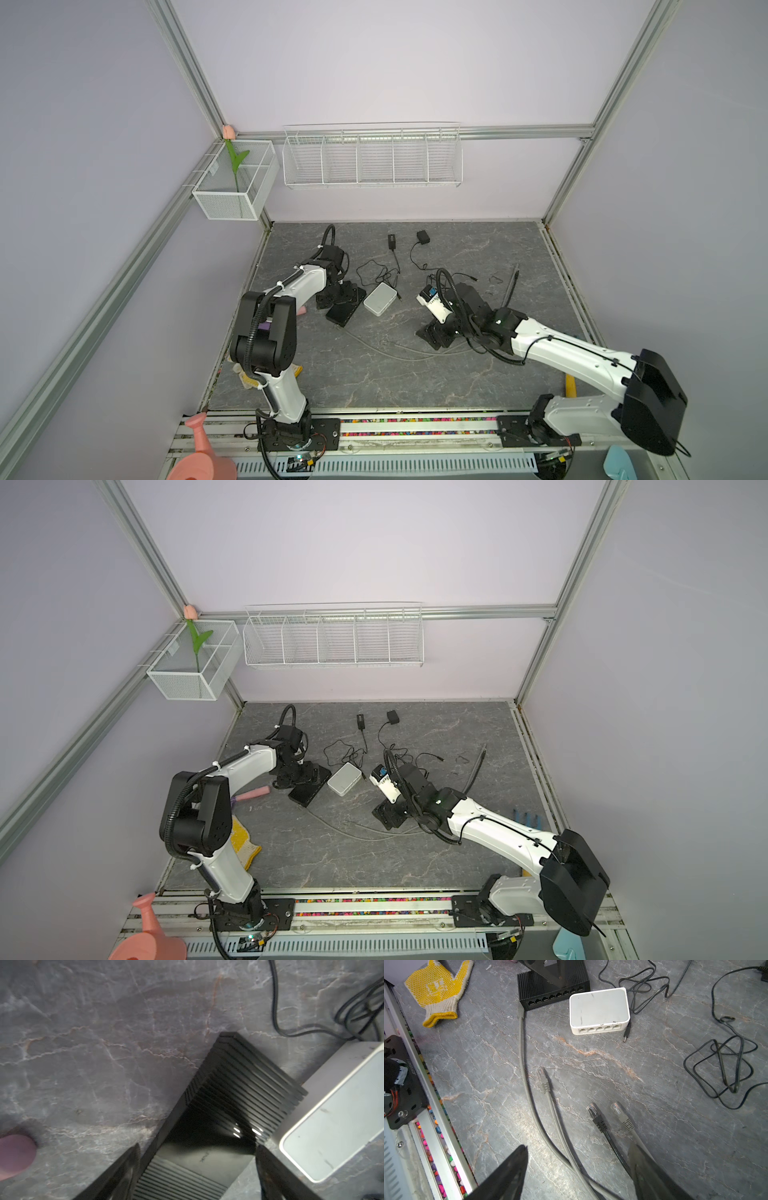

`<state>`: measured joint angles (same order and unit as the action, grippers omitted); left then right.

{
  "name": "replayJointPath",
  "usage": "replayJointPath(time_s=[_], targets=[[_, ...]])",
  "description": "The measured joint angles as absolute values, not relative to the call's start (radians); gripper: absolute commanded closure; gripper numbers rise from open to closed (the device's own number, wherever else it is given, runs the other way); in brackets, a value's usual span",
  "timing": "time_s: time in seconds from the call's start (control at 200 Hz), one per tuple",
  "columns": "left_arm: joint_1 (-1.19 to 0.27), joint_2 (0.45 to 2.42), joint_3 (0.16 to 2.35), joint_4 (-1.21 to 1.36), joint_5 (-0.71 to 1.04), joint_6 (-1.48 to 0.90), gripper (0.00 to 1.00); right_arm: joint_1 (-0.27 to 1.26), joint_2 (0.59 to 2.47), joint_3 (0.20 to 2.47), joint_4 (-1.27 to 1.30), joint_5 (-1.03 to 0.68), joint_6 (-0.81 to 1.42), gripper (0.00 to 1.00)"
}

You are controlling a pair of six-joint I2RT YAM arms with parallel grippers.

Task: Insert the plug into the switch port
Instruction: 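Grasp the black ribbed switch with the left gripper and lift it upright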

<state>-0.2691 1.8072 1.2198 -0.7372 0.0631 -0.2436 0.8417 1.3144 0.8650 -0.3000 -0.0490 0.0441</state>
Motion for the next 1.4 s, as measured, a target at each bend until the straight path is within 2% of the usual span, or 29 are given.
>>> replayJointPath(time_s=[0.175, 0.795, 1.405], targets=[[-0.329, 1.870, 1.283, -0.761, 0.037, -0.226, 0.15, 0.842, 1.332, 0.865, -0.300, -0.045, 0.032, 0.20], [-0.334, 1.894, 1.319, -0.786, 0.015, -0.223, 0.19, 0.842, 1.331, 0.865, -0.301, -0.026, 0.022, 0.20], [-0.263, 1.897, 1.277, -0.775, -0.007, -0.231, 0.19, 0.841, 1.341, 0.880, -0.302, -0.015, 0.022, 0.19]])
